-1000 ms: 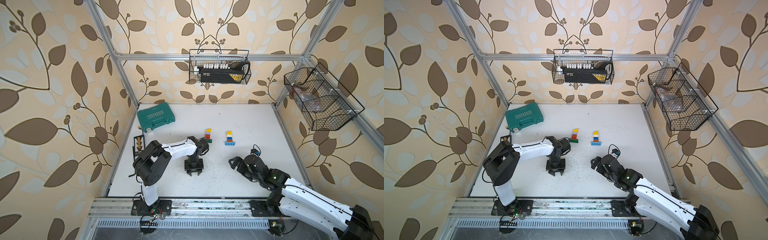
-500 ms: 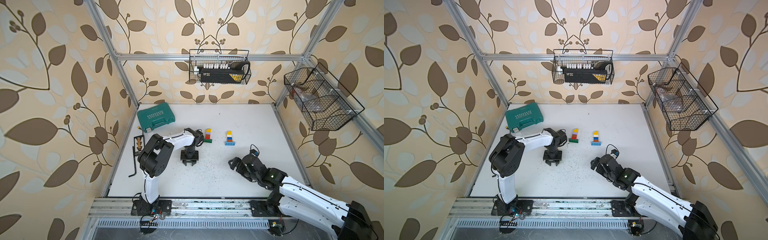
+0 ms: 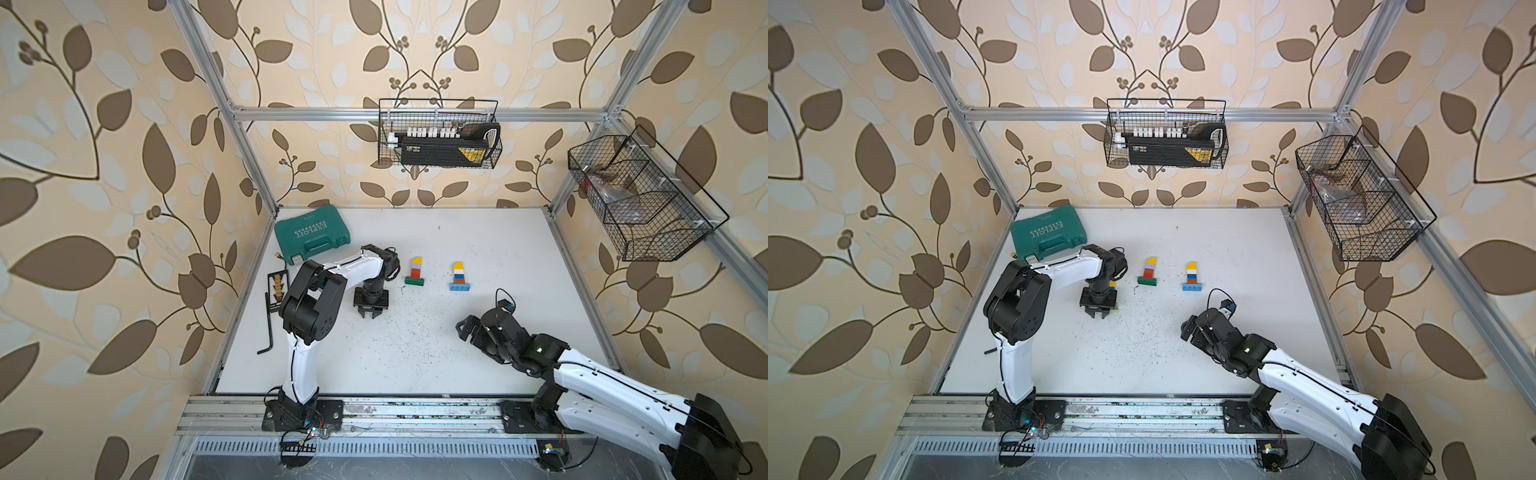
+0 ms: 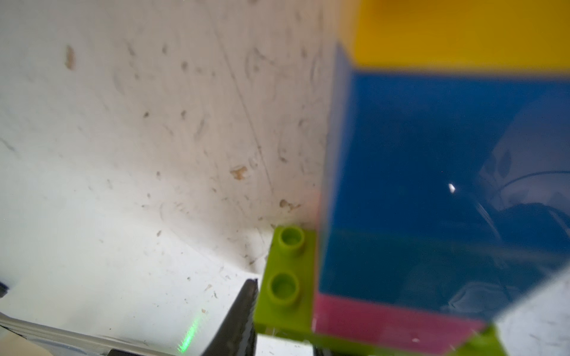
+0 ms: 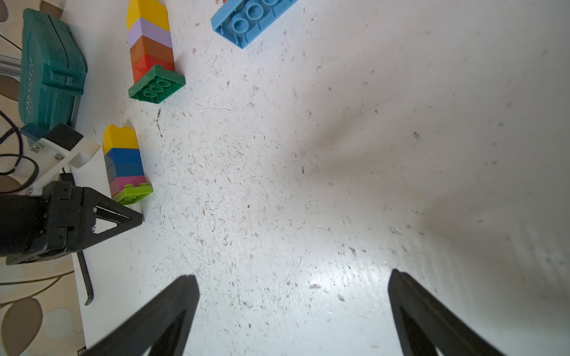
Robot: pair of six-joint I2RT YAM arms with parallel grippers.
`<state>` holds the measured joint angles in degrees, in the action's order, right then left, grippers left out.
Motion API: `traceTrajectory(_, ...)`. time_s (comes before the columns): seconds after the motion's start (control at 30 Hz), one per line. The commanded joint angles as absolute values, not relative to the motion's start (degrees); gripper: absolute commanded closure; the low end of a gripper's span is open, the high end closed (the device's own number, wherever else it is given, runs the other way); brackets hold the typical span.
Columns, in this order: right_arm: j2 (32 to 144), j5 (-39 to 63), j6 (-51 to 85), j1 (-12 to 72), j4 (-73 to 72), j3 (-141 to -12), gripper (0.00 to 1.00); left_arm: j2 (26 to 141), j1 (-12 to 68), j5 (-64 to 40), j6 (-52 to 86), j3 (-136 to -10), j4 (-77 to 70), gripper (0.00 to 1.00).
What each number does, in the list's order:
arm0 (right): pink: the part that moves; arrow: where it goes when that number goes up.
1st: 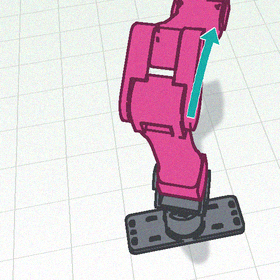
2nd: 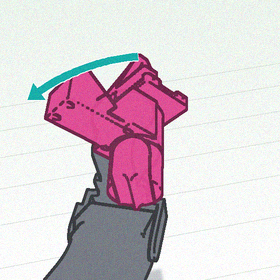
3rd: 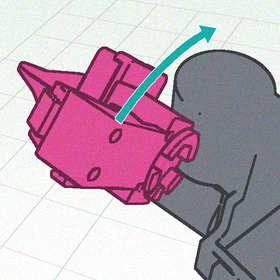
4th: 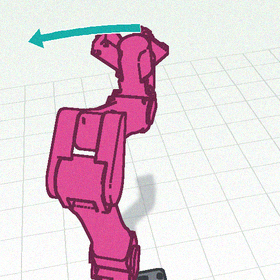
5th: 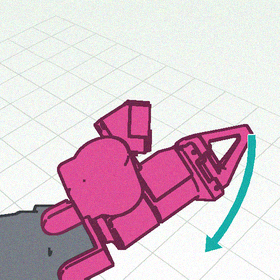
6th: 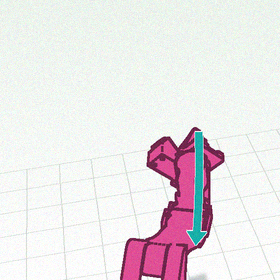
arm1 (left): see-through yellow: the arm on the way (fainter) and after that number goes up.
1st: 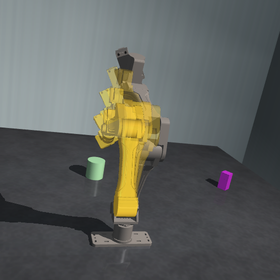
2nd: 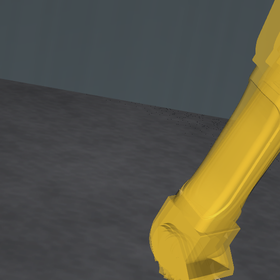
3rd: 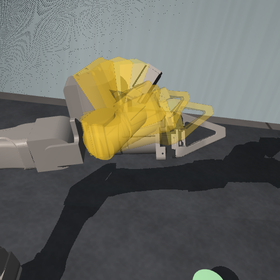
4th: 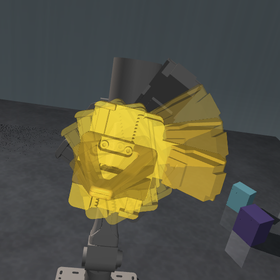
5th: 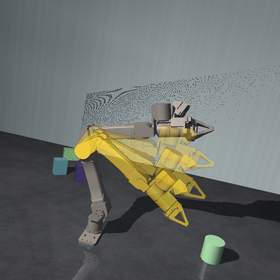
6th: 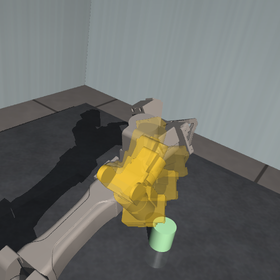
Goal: Assemble the number 1 with lego
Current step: Move the lego brick at the center of the board, then reset both arms
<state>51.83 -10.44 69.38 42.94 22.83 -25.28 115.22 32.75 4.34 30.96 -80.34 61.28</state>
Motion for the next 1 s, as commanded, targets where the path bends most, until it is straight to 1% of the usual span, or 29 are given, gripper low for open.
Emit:
traceTrajectory(0.0,52.4,-10.2,68.6,42.6,22.9,-27.4,0.01,115.8,32.0,5.9,29.0,-82.7,63.3,0.69)
traceTrajectory(0.17,52.1,-10.3,68.3,42.6,23.1,-27.3,0.01,114.9,31.0,5.4,29.1,-83.0,63.2,0.67)
traceTrajectory(0.27,51.4,-11.1,68.1,42.6,23.5,-27.6,0.01,110.9,31.1,3.0,30.6,-80.9,62.1,0.67)
traceTrajectory(0.4,49.6,-14.9,65.7,42.6,25.9,-29.3,0.01,99.6,31.2,0.4,33.6,-75.1,59.5,0.6)
traceTrajectory(0.5,48.7,-19.7,59.7,42.6,28.5,-32.7,0.01,88.3,31.2,0.2,35.8,-70.1,56.4,0.55)
traceTrajectory(0.57,48.5,-25.1,55.6,42.6,31.5,-36.5,0.01,79.0,31.1,1.2,36.6,-66.4,53.1,0.51)
traceTrajectory(0.6,48.3,-28.7,53.3,42.6,32.1,-38.3,0.01,74.2,31.2,2.6,36.9,-64.6,51.5,0.45)
traceTrajectory(0.67,48.2,-34.6,49.2,42.5,32.1,-40.7,0.01,66.6,31.1,7.6,37.3,-61.5,49.0,0.18)
traceTrajectory(0.7,48.2,-38.0,46.2,42.5,31.0,-41.4,0.0,63.3,31.2,11.1,37.5,-60.2,48.0,0.02)
traceTrajectory(0.77,48.9,-45.0,41.7,42.4,28.1,-41.8,0.01,58.5,31.2,17.1,37.8,-57.7,45.7,0.01)
traceTrajectory(0.83,50.2,-54.1,37.5,42.5,23.8,-40.6,0.01,55.7,31.1,21.6,36.9,-55.6,43.5,0.01)
traceTrajectory(0.9,52.0,-64.1,30.4,42.4,14.0,-36.9,0.01,54.6,31.2,27.1,35.0,-54.5,42.0,0.01)
traceTrajectory(0.97,54.1,-72.1,21.8,41.9,1.3,-32.5,0.01,55.3,31.1,35.0,33.3,-53.6,41.1,0.01)
